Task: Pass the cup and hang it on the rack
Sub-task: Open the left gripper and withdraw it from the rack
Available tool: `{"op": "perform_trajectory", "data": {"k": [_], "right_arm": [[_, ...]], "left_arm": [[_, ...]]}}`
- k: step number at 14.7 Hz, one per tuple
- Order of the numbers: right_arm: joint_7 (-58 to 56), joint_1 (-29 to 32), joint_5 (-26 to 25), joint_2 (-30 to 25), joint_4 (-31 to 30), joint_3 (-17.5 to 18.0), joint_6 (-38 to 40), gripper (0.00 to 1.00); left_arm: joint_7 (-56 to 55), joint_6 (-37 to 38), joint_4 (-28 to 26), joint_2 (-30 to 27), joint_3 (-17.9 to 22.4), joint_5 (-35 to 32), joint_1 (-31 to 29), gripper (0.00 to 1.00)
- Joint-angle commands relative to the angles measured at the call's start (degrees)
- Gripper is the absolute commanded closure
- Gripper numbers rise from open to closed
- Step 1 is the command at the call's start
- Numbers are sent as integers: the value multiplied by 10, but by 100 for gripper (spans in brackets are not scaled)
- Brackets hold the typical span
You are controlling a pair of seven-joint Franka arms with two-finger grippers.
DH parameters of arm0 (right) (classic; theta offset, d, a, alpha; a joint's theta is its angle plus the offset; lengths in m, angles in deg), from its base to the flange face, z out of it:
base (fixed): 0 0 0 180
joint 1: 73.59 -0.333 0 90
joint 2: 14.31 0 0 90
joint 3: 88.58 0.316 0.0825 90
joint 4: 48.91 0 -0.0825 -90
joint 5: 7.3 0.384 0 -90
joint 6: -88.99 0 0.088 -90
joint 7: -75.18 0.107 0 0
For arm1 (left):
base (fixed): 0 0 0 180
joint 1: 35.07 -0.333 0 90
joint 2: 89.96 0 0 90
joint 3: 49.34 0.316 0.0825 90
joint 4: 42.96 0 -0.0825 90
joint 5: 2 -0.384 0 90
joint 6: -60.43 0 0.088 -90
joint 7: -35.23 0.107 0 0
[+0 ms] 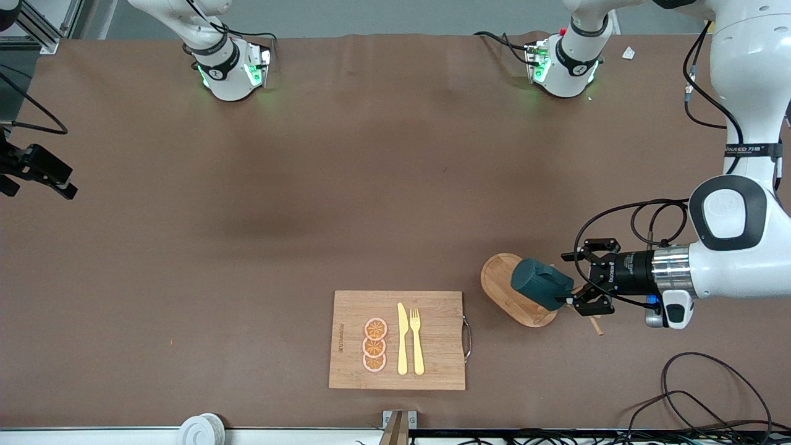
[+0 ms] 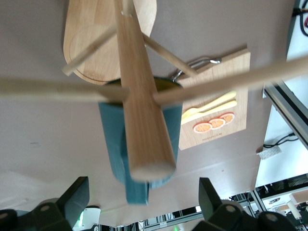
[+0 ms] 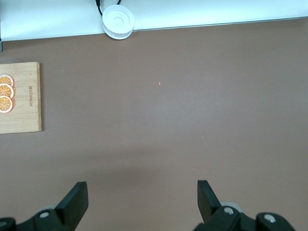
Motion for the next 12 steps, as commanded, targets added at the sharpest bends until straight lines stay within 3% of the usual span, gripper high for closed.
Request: {"op": "perform_trajectory", "data": {"k": [1, 6, 9, 12], "right_arm": [[2, 14, 1, 3, 8, 11, 6, 0], [1, 13, 1, 3, 8, 11, 7, 0], [1, 14, 1, 2, 8, 11, 8, 0], [4, 13, 0, 2, 8, 11, 7, 0]], "left_arm": [[-10, 24, 1, -41, 0, -18, 6, 0], [-2, 55, 4, -102, -48, -148, 3, 0], [25, 56, 4, -147, -55, -215, 8, 0], [109, 77, 1, -192, -67, -320, 4, 0]]}}
